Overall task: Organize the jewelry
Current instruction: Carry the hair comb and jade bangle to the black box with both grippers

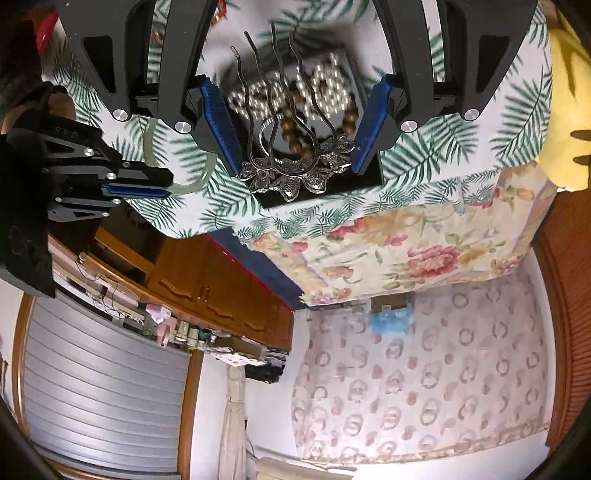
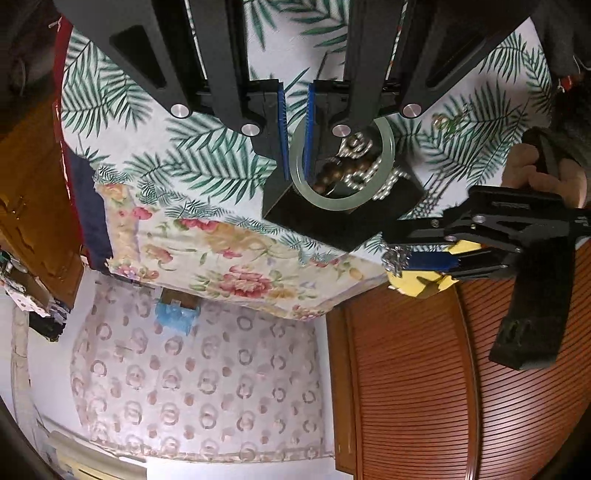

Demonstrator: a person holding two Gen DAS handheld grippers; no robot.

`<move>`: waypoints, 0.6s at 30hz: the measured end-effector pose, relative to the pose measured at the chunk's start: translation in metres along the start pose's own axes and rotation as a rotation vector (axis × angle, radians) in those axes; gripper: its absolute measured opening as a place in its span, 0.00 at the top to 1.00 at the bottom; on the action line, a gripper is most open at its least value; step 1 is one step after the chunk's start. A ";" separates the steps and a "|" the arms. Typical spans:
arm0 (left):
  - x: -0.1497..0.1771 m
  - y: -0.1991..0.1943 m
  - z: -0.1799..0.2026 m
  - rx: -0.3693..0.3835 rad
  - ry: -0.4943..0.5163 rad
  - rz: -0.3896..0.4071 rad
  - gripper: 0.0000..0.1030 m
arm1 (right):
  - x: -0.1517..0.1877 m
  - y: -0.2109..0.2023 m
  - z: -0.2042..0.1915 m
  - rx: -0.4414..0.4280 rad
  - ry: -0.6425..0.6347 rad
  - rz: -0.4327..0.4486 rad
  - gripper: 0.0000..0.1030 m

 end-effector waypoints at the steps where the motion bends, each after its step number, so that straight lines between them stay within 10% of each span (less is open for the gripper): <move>1: -0.002 0.003 -0.001 0.001 -0.003 -0.001 0.43 | -0.003 0.001 0.002 0.000 0.000 0.003 0.91; 18: -0.003 0.024 -0.025 -0.018 -0.065 -0.010 0.40 | -0.025 0.034 0.004 -0.033 -0.022 -0.013 0.91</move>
Point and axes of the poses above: each gripper's, at about its wrist camera, not at the fingertips, and y roughly the way its jaws point, z to its right, x to its underside, the point moved 2 cm from there along y, roughly the way its jaws point, and after that the axes turned 6 degrees about -z, right-handed, at the moved point
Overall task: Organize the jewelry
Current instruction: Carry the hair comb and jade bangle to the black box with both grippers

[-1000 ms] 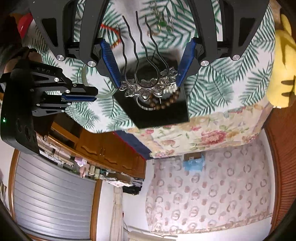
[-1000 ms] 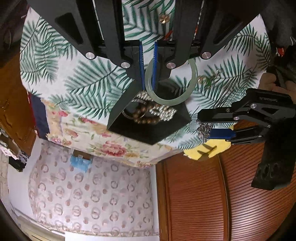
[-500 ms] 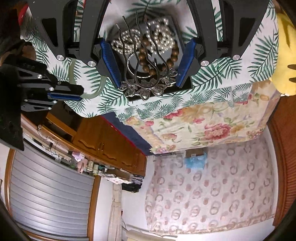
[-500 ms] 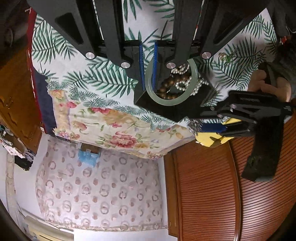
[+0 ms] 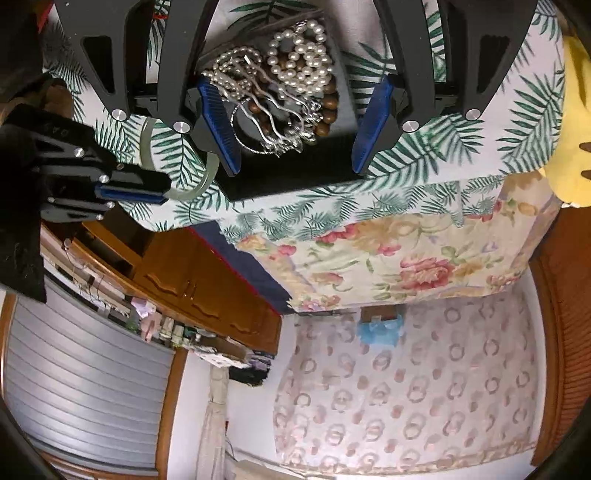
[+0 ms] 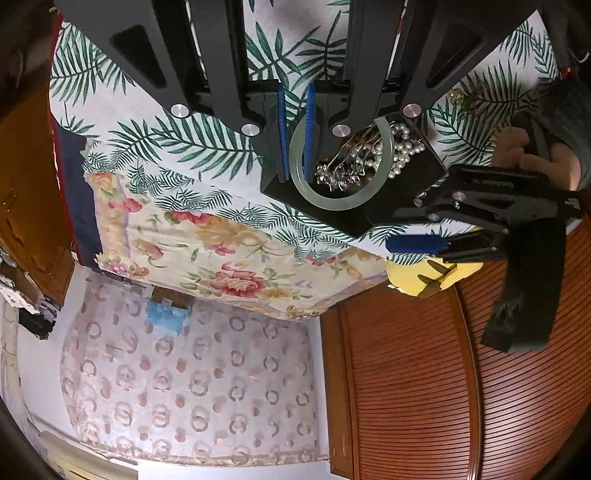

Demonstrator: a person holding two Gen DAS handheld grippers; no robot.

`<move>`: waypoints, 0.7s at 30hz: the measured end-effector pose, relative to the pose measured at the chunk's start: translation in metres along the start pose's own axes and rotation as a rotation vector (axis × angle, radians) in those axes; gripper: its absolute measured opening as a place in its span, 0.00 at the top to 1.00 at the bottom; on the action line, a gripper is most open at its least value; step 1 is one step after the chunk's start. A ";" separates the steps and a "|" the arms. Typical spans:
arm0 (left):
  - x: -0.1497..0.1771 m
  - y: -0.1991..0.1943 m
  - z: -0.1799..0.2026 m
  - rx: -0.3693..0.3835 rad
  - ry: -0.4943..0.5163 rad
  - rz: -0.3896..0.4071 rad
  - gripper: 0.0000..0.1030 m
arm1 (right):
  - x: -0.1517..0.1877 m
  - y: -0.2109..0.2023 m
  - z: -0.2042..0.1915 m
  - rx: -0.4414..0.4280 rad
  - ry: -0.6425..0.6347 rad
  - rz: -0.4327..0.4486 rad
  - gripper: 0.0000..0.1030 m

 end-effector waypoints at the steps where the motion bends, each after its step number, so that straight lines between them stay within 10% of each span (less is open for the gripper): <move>1: 0.000 -0.004 -0.002 -0.008 -0.003 0.008 0.38 | -0.001 0.001 -0.001 -0.002 -0.005 -0.001 0.91; 21: 0.030 -0.045 -0.048 -0.083 -0.081 0.037 0.25 | 0.001 0.044 -0.037 -0.034 -0.089 -0.112 0.88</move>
Point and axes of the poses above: each gripper's, at about its wrist camera, not at the fingertips, and y roughly the way its jaws point, z to its right, x to its underside, the point moved 2 cm from there along y, roughly the way its jaws point, and after that the axes turned 6 degrees about -z, right-handed, at the moved point
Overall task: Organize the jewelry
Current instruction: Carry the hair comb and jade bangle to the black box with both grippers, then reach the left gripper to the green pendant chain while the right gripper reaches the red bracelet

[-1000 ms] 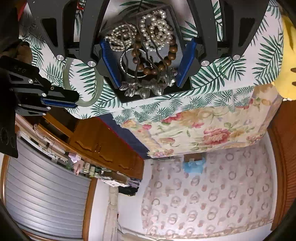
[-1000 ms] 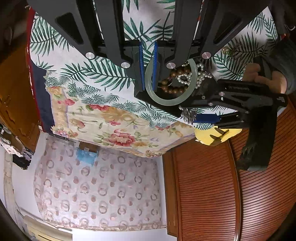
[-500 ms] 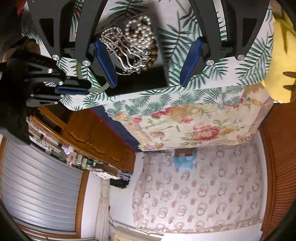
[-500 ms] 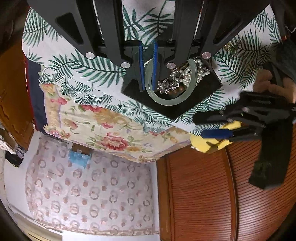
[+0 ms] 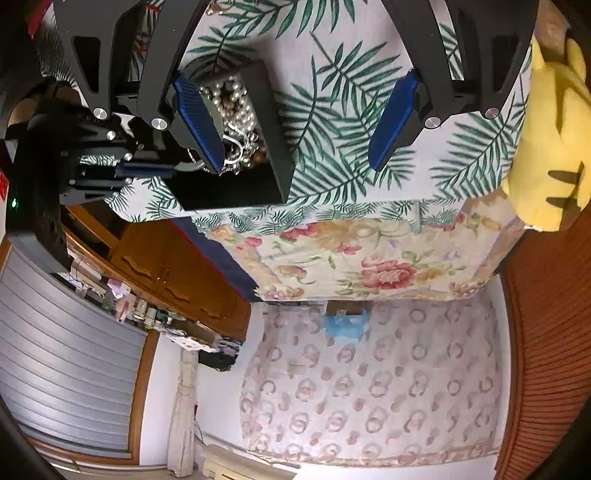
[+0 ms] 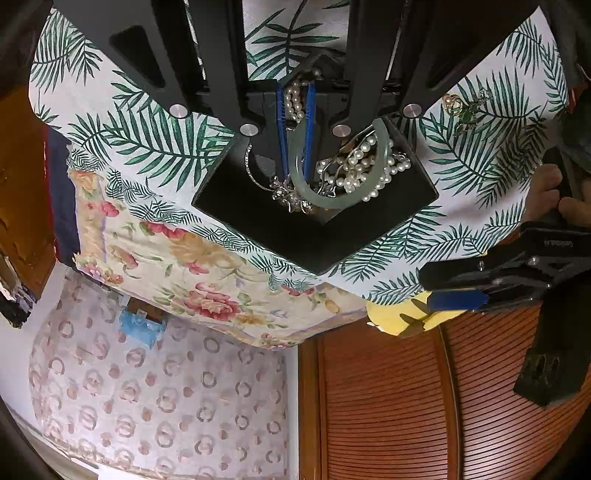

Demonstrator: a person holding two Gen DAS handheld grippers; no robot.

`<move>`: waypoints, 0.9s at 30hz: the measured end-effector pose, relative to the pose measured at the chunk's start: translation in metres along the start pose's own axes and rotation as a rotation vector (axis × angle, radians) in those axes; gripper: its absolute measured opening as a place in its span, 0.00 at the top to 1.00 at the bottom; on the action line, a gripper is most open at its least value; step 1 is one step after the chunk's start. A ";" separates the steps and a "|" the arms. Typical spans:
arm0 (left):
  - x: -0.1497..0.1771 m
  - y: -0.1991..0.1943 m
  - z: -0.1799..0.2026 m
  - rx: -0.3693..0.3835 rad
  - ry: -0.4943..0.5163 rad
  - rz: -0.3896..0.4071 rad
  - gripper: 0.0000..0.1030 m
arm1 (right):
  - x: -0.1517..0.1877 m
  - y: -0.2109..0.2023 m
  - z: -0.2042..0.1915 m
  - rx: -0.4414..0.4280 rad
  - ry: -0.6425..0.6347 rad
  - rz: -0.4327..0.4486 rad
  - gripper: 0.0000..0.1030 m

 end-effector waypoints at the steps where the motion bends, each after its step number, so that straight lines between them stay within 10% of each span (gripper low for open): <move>1: 0.002 0.000 0.001 -0.003 0.000 -0.002 0.25 | 0.000 -0.001 0.000 -0.001 0.002 0.004 0.87; 27: 0.077 -0.046 0.003 -0.008 0.022 -0.067 0.25 | 0.074 -0.056 -0.023 0.021 0.101 -0.008 0.87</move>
Point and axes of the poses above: each gripper's, at about its wrist camera, not at the fingertips, and y roughly the way its jaws point, z to its right, x to its underside, the point moved 2 cm from there along y, roughly the way its jaws point, and after that the axes turned 6 degrees about -z, right-handed, at the moved point
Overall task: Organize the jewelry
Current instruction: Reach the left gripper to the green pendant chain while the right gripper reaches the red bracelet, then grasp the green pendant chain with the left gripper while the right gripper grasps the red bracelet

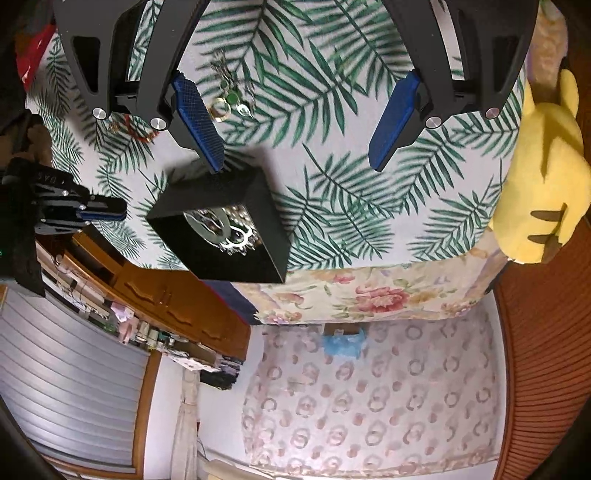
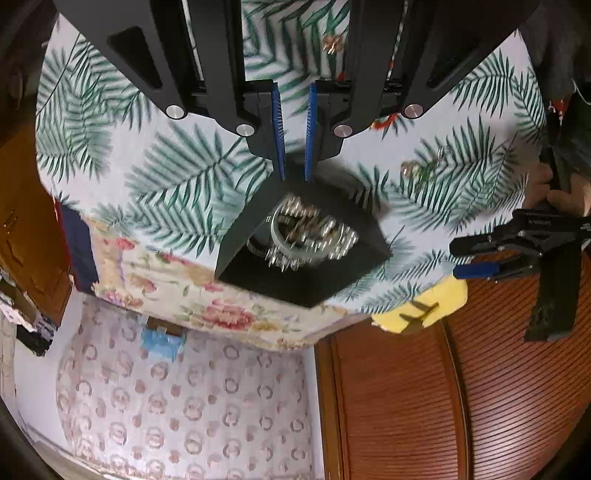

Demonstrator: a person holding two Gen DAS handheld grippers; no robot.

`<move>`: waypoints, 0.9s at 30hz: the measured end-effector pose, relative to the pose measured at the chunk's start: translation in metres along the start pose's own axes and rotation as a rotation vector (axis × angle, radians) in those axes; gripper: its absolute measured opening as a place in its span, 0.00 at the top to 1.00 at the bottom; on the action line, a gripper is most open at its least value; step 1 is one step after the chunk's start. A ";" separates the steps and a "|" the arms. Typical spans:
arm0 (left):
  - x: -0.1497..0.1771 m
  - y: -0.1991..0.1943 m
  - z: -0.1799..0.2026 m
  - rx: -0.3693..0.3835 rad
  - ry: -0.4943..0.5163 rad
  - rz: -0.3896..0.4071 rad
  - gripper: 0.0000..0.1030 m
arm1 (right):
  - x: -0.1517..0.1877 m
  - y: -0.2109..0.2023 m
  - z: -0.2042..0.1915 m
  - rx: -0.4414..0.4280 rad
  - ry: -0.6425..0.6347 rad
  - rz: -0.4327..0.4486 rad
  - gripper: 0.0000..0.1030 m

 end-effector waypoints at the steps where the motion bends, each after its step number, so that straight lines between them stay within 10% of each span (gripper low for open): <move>1: 0.004 -0.001 0.002 0.006 0.003 -0.004 0.27 | 0.004 0.002 -0.003 0.000 -0.007 -0.012 0.87; 27: 0.047 0.020 0.056 0.083 0.089 -0.139 0.76 | 0.046 0.030 -0.037 0.018 -0.078 -0.105 0.97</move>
Point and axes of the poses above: each gripper's, at about its wrist camera, not at the fingertips, and y roughly the way its jaws point, z to its right, x to its underside, the point moved 2 cm from there along y, roughly the way its jaws point, and after that the axes turned 6 degrees about -z, right-handed, at the moved point
